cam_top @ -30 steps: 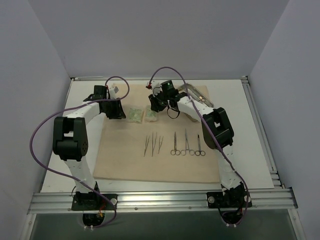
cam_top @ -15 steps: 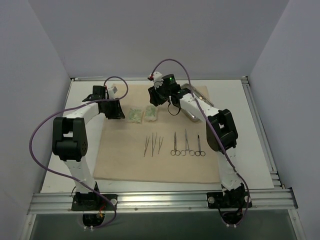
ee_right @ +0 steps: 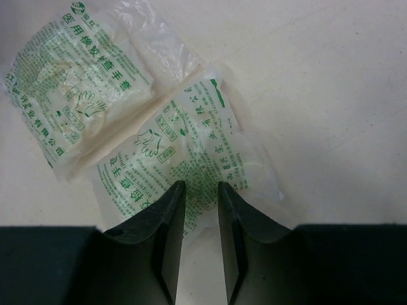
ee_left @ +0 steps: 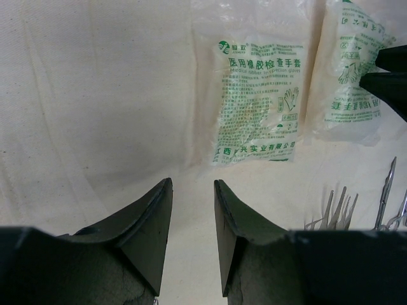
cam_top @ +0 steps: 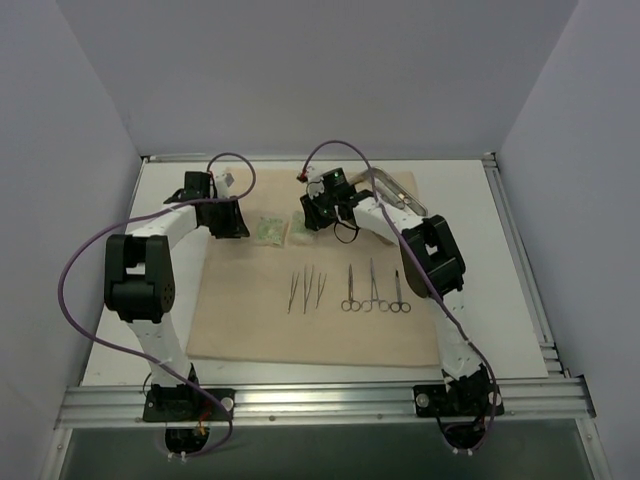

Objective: Open and lay out the surgical kit
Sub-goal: Place the medical item in the surgical kit.

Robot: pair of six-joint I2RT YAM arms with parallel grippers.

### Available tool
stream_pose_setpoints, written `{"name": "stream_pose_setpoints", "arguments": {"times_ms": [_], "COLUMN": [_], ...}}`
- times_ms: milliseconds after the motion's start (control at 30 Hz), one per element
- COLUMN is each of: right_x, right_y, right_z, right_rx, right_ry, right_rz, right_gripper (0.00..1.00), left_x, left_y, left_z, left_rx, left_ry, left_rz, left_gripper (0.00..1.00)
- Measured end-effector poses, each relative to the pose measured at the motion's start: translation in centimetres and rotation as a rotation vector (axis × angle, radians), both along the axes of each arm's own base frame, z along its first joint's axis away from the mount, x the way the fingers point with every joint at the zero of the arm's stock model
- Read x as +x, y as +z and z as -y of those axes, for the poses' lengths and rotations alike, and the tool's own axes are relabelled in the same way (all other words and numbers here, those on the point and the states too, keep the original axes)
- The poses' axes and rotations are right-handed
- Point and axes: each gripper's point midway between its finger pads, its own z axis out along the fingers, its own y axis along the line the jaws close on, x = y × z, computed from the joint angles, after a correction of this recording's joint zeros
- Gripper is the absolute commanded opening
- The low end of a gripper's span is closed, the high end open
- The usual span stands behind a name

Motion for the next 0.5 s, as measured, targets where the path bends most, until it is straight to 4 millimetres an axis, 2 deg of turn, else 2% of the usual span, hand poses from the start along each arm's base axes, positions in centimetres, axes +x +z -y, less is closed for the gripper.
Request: {"name": "stream_pose_setpoints", "arguments": {"times_ms": [133,267,400,500], "right_x": [0.1,1.2,1.8,3.2], "right_y": [0.5,3.3,8.0,12.8], "right_z": [0.0,-0.4,0.2,2.8], "right_rx": [-0.006,0.014,0.067,0.171], "right_ry": [0.000,-0.001,-0.028,-0.140], "right_rz": [-0.007,0.040,0.094,0.136], "right_gripper": [0.28,0.34,0.38,0.45], "left_x": [0.0,0.0,0.0,0.0], "left_y": [0.0,0.0,0.1,0.1], "left_z": [-0.1,-0.1,0.0,0.0], "left_rx": [-0.002,-0.002,-0.006,-0.010], "left_ry": [0.002,0.001,-0.001,-0.002], "left_rz": [0.000,0.000,0.000,0.000], "left_gripper": [0.42,0.42,0.42,0.42]}}
